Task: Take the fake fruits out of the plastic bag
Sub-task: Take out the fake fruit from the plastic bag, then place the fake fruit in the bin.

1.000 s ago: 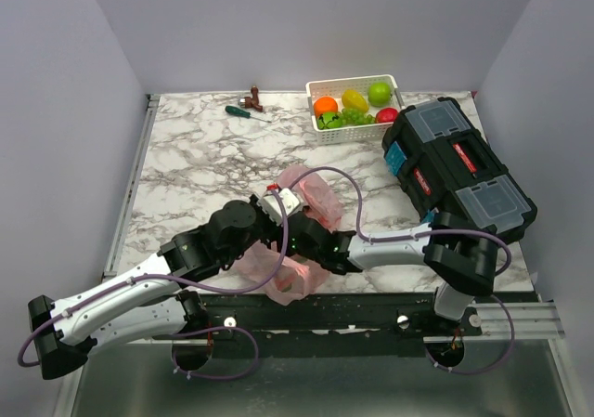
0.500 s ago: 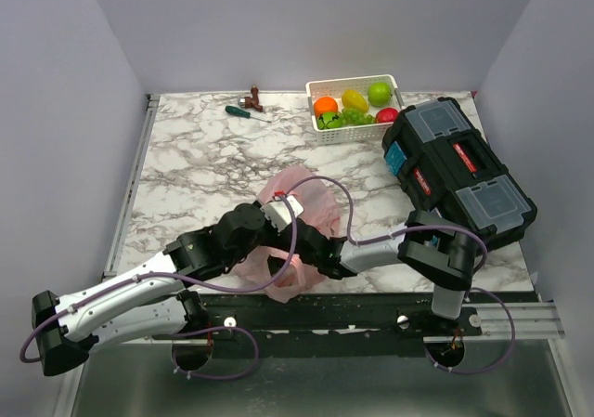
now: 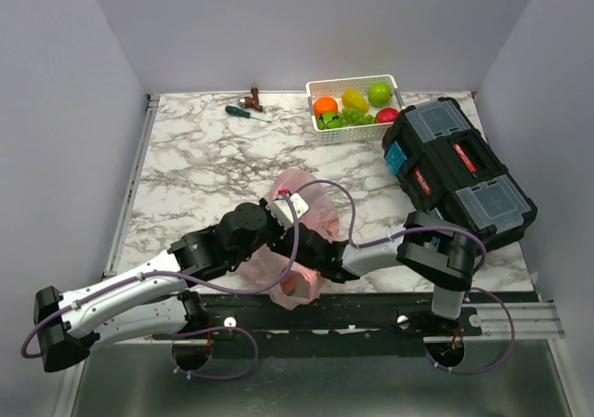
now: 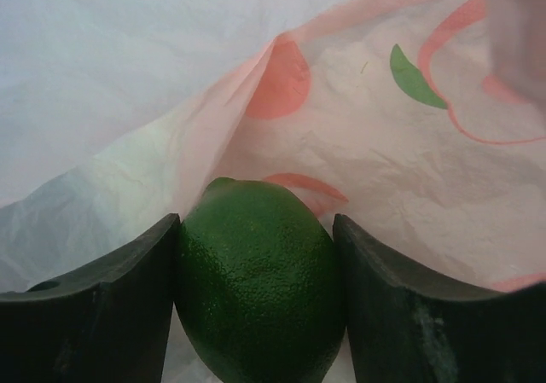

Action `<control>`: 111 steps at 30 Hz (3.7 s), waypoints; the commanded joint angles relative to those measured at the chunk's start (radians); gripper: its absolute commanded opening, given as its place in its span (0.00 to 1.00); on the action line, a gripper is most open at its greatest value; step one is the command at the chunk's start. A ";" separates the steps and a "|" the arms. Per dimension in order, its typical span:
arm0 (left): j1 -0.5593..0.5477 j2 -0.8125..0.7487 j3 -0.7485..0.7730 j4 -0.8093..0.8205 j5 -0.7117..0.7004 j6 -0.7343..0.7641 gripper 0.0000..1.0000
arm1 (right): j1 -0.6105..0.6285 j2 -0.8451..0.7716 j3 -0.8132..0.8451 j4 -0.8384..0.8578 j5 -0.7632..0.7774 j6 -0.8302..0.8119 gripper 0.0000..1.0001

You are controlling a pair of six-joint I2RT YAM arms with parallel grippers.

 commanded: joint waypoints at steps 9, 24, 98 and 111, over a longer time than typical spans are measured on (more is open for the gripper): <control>-0.004 0.032 0.033 0.052 0.015 0.016 0.00 | 0.009 -0.172 -0.079 -0.158 0.285 -0.017 0.39; -0.007 0.040 0.033 0.054 -0.001 0.024 0.00 | -0.039 -0.390 -0.070 -0.237 0.367 -0.089 0.29; -0.008 0.005 0.062 0.053 0.019 0.036 0.00 | -0.754 0.185 0.960 -0.659 0.296 -0.255 0.01; -0.008 -0.035 0.062 0.043 0.037 0.016 0.00 | -0.803 0.703 1.554 -0.773 0.204 -0.222 0.17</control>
